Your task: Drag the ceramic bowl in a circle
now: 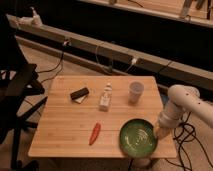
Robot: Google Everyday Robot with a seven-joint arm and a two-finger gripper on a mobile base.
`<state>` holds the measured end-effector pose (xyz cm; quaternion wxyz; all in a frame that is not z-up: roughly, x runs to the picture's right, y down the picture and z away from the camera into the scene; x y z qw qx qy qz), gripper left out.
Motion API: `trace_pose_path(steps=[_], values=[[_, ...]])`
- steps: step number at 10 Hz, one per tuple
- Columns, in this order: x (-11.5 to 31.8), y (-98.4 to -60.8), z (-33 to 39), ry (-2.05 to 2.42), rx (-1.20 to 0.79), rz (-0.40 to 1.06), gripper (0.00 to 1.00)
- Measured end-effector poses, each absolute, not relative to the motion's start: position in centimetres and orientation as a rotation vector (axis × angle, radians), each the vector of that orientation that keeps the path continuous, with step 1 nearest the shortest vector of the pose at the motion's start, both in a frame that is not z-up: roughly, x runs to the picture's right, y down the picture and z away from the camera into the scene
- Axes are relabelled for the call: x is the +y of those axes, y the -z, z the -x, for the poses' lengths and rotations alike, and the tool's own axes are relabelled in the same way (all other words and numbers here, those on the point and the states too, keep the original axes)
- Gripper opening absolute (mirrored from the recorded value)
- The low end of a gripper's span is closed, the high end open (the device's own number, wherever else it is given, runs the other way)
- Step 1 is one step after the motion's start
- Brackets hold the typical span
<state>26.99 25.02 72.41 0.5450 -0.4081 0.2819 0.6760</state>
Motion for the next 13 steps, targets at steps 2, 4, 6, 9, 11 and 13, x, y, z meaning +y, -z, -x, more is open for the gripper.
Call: trace_pose_path(steps=[2,4,6,9,11,13], values=[[24.9,-71.3,-24.4,-1.537,0.636,0.972,0.0],[24.3,-71.5,-22.2,-1.477,0.615,0.981,0.0],[22.7,-73.5,-20.3,-1.452,0.613,0.992,0.0],[19.2,-77.1,-18.8,-1.475,0.614,0.982,0.0],[16.2,-79.7,-18.8,-1.535,0.627,0.938,0.0],[14.3,-81.3,-21.0,-1.62,0.652,0.885,0.0]])
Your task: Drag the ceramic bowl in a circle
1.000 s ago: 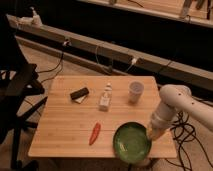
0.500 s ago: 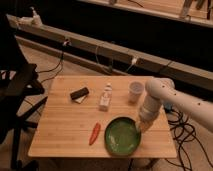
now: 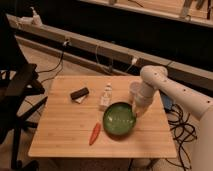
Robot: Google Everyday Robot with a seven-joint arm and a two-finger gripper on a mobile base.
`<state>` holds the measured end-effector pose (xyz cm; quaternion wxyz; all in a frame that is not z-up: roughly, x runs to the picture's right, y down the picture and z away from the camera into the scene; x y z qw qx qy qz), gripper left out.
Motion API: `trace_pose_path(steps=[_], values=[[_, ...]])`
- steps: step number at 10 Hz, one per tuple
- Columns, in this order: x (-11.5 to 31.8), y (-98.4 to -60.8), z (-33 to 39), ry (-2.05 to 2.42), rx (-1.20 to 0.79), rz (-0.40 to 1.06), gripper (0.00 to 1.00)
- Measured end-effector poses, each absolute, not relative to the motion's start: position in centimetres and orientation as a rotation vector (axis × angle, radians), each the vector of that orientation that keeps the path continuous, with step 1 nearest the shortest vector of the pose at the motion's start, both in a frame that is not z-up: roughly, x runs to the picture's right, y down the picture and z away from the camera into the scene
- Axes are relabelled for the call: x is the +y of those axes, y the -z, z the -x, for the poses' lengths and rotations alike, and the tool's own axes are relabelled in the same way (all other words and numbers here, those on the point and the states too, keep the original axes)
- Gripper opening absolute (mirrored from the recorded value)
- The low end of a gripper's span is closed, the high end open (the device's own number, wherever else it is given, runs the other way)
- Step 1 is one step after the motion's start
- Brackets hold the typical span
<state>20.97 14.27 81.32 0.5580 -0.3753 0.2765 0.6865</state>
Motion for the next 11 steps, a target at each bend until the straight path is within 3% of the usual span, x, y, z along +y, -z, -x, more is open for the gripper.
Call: trace_pose_path(steps=[5,11], values=[[13.2,-81.6,-32.0,-1.836,0.707,0.803,0.0],[18.6,-76.6,-37.2,-1.956,0.791,0.766,0.0]])
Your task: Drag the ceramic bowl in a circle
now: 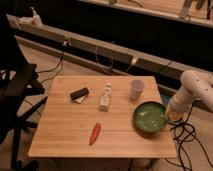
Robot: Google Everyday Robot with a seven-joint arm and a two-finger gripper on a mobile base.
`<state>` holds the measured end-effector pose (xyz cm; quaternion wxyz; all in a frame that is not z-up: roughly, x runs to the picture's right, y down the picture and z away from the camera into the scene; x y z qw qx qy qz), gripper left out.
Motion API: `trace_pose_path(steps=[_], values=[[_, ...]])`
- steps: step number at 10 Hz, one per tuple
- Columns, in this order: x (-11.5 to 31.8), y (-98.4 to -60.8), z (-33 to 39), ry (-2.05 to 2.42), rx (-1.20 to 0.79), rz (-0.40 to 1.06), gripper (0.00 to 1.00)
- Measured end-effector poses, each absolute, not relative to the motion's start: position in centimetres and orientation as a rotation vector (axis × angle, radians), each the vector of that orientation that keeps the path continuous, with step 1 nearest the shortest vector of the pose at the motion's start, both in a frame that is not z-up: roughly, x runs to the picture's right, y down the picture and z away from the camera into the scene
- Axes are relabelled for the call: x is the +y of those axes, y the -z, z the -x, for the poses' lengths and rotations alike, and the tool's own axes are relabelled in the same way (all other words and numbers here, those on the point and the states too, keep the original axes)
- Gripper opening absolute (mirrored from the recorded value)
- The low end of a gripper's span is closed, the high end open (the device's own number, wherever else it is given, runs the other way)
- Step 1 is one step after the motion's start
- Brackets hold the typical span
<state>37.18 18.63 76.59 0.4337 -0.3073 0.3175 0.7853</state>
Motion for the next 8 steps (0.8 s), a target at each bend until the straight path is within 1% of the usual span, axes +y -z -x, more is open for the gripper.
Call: trace_pose_path(steps=[2,4,6,8], values=[[21.5,-73.9,-37.5,-1.954,0.818,0.79,0.0],[24.0,-72.2,-36.6,-1.921,0.851,0.834,0.0],[25.5,-71.8,-34.7,-1.865,0.88,0.892,0.0],[25.9,-71.9,-31.6,-1.773,0.868,0.941,0.0]])
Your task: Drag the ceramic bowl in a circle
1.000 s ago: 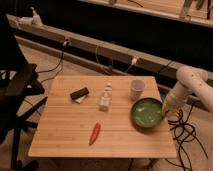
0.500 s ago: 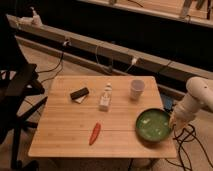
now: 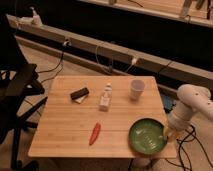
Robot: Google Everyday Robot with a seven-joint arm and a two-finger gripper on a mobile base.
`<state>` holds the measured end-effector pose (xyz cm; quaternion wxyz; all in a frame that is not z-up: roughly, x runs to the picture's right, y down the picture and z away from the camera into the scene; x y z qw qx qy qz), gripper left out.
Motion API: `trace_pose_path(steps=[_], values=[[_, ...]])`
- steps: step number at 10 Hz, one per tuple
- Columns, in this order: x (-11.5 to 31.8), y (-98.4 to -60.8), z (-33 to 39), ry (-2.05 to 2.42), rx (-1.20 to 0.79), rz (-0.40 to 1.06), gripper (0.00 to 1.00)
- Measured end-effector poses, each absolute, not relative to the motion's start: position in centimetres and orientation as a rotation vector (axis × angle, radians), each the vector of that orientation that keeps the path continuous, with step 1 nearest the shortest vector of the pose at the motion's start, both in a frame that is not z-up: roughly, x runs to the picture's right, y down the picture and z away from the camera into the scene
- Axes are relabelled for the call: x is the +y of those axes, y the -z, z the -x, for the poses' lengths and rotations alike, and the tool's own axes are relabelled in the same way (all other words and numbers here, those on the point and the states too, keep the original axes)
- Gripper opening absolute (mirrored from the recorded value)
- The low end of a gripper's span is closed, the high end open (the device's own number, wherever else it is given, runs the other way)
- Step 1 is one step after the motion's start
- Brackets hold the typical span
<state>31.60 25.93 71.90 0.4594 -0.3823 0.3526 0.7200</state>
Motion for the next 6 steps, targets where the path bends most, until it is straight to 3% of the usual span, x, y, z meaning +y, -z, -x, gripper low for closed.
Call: trace_pose_path(steps=[6], values=[[23.7,-74.2,-21.9,-1.499,0.769,1.015,0.0]])
